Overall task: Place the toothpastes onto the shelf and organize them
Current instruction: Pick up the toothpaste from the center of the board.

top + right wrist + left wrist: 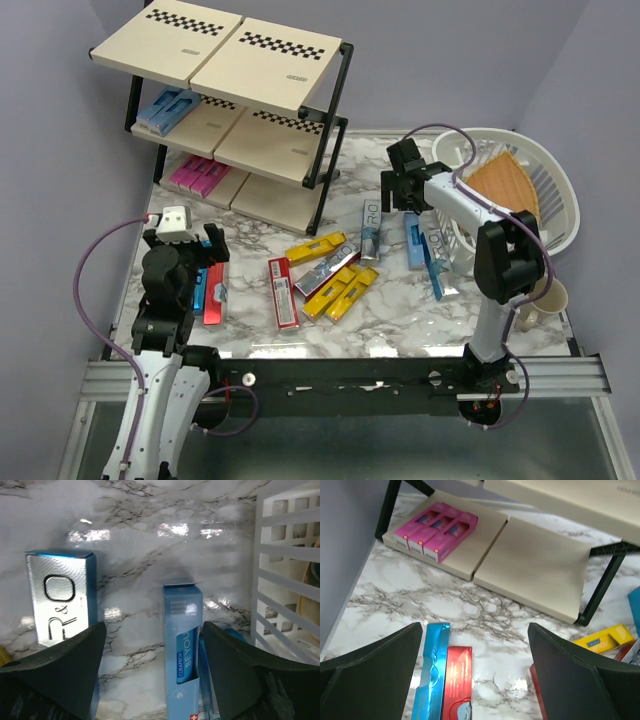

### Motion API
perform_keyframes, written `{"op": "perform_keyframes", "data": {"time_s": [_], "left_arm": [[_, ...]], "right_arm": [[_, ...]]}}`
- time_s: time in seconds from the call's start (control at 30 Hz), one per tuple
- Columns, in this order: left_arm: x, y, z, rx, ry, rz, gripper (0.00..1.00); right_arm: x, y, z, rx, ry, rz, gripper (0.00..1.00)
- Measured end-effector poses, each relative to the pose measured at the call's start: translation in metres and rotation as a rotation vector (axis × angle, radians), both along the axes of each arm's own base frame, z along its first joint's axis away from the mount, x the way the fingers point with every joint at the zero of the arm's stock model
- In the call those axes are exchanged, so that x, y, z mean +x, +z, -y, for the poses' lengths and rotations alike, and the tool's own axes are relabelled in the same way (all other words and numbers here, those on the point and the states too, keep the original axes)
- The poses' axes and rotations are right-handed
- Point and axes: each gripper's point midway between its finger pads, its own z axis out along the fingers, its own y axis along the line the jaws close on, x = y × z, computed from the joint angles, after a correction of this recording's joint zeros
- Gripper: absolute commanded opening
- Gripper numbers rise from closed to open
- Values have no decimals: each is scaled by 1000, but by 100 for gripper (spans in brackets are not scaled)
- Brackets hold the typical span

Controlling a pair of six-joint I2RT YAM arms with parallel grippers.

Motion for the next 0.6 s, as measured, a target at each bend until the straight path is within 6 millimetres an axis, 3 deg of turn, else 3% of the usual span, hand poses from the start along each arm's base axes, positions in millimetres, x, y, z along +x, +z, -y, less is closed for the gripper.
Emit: {"op": "perform_keyframes", "data": {"time_s": [0.27,0.47,0.6], "left_arm": [[-2,-28,9,34,-45,-17,99],[0,-22,14,40,-61,17,99],[1,-19,18,44,-78,33,99]], "right_arm": [[25,-27,25,-91,-33,-45,82],[20,-48,36,-86,-29,-126,77],[13,-57,31,-54,-10,-170,71]]}}
